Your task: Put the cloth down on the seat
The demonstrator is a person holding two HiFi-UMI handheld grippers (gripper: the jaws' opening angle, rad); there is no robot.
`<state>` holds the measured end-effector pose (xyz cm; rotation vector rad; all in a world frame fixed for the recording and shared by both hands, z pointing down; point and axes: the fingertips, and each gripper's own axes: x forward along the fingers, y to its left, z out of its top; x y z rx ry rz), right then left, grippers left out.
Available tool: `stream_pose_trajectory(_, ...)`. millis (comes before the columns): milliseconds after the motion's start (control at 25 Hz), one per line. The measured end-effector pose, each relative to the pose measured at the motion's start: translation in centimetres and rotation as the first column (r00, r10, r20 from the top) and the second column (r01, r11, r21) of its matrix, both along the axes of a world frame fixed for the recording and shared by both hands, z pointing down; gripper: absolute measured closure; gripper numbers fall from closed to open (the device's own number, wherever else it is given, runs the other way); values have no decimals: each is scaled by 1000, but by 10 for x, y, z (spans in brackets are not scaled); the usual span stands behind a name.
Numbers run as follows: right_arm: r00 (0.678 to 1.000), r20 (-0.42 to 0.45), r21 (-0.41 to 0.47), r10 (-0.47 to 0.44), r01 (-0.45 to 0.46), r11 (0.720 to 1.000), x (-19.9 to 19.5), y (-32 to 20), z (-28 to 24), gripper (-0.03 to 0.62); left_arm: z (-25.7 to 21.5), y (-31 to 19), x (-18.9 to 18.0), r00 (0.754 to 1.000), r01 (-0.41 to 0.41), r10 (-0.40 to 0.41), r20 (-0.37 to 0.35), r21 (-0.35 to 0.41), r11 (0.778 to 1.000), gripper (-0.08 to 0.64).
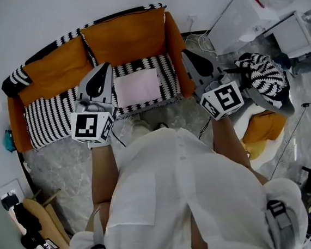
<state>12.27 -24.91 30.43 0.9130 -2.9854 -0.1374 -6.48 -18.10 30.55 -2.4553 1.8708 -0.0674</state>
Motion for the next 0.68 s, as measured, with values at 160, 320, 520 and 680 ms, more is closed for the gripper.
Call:
stream_pose_trajectory(160,1000,-7,4,-5,5,1000,0,3,-2,586,-1,3,4,1000,-5,5,-5,3,1000,545)
stream_pose_trajectory(320,1000,-13,10,-4,4,1000,2,5,-3,586,-2,6,9,1000,-12,12,-6,5,1000,545)
stream_pose_trajectory(520,1000,-21,28,-5,6,1000,4,10,-6,587,-4,9,11,1000,-17,17,-2,11,1000,545)
stream_pose_trajectory(680,1000,-25,29,-7,8,1000,4,14,-6,586,-6,12,13,1000,-19,19,0,15,1000,545)
